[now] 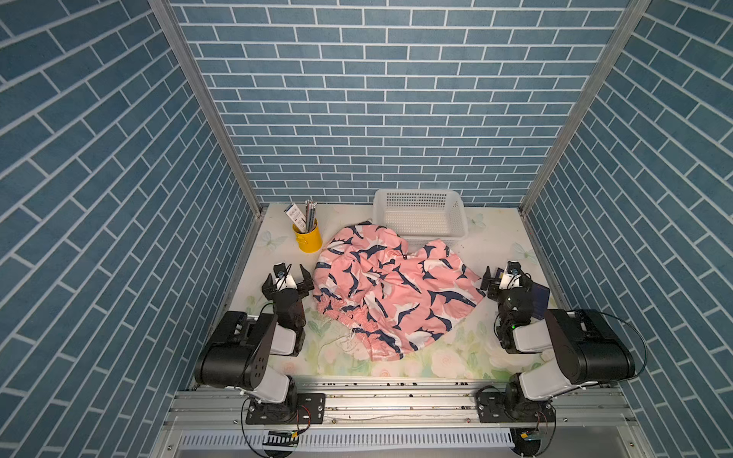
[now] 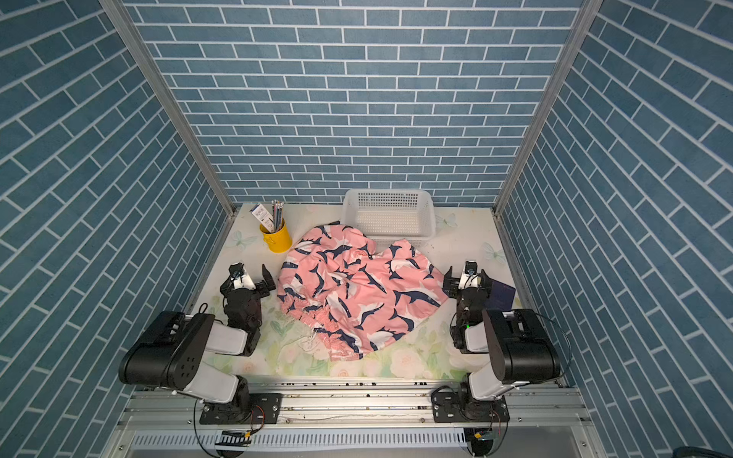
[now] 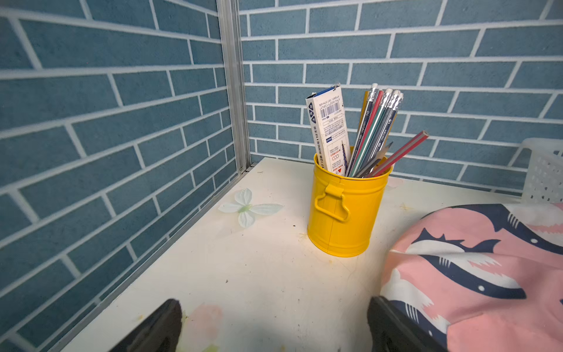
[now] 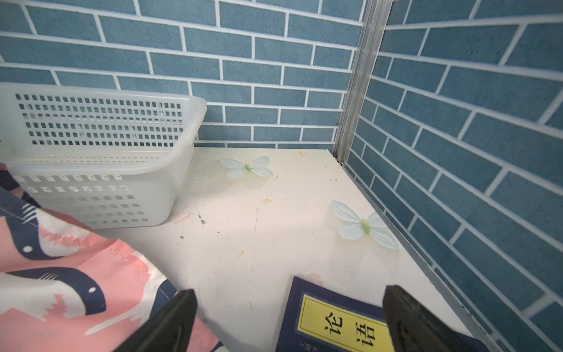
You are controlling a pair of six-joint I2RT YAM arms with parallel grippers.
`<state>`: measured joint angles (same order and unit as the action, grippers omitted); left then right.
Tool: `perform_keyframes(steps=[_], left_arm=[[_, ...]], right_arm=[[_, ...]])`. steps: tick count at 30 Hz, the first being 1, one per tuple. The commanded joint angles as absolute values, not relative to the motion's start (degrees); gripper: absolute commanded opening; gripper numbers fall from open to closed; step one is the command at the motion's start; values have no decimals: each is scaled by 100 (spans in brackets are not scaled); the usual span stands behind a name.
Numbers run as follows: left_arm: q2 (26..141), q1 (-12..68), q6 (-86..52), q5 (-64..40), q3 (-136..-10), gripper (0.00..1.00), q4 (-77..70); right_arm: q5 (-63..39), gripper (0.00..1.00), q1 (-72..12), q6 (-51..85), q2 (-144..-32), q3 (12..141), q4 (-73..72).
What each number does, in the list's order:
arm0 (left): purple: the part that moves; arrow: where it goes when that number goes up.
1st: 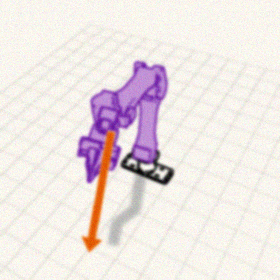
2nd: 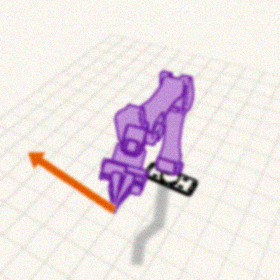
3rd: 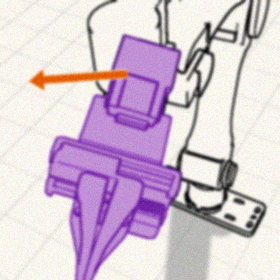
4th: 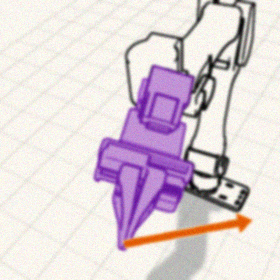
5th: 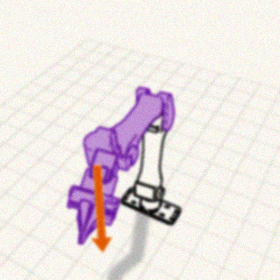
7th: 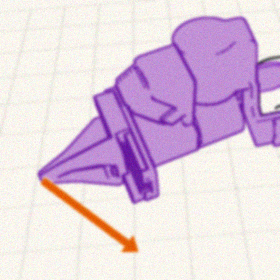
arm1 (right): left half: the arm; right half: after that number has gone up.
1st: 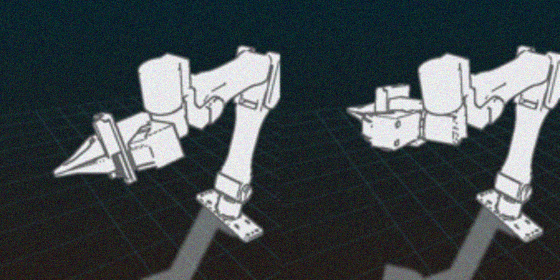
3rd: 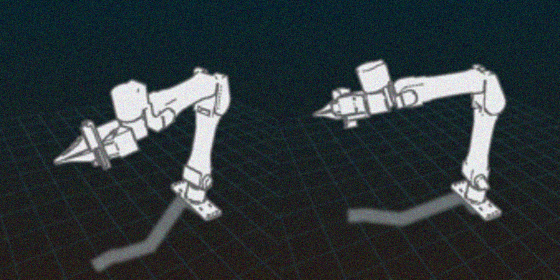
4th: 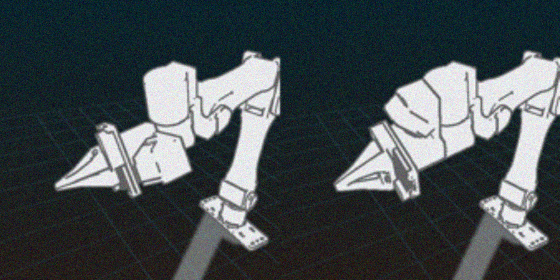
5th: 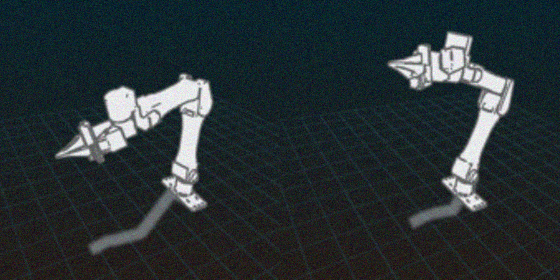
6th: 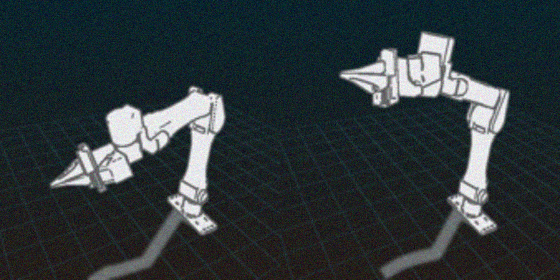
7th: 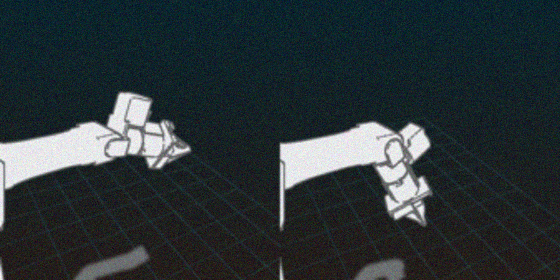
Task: Roll up the shorts
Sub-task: Fold the shorts at the center of the board.
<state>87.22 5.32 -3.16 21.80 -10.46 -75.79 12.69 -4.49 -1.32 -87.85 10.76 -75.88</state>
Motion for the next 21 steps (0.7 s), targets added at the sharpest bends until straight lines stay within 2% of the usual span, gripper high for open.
perform_keyframes(steps=[1,21], left_arm=[[8697,545,-270,2206,-1054,100,-7706],[8690,492,-299,2092,-1064,100,-7655]], right_arm=[[1327,100,-466,-53,-8781,1090,-7705],[1322,100,-468,-49,-8789,1090,-7694]])
